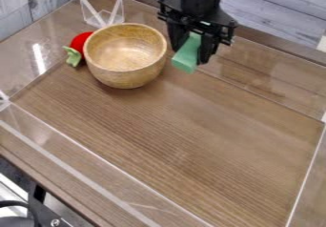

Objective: Put the green block in the brown bowl

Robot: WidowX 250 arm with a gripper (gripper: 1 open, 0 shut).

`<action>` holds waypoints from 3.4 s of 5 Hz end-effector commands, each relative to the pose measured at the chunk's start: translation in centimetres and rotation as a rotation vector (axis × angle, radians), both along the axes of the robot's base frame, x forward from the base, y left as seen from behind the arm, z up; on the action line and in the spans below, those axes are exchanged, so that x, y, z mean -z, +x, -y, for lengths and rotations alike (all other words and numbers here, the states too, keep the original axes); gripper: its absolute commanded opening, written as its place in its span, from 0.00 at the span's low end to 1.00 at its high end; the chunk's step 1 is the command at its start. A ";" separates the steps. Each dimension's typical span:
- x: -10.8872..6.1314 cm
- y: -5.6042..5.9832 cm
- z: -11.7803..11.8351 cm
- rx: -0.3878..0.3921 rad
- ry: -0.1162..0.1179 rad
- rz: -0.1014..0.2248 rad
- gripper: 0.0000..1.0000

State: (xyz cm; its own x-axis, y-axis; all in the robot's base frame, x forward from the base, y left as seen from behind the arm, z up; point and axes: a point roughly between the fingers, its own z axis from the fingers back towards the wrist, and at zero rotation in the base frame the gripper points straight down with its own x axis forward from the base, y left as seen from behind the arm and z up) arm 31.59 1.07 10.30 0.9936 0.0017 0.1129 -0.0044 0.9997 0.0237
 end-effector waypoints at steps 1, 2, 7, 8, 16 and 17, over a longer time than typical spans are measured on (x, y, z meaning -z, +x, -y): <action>-0.2 0.9 -0.8 0.029 0.003 0.044 0.00; 0.9 1.4 -1.1 0.064 0.001 0.042 0.00; -1.0 1.8 -3.6 -0.041 -0.011 0.074 0.00; -3.0 1.4 -7.1 -0.139 -0.008 0.089 0.00; -1.4 -0.6 -11.6 -0.321 -0.045 -0.009 1.00; -2.7 -0.2 -12.1 -0.318 -0.064 -0.015 1.00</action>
State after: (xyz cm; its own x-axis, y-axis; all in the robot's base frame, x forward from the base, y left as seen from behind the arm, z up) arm 30.87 12.68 10.69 0.9487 0.3159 0.0166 -0.3150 0.9481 -0.0434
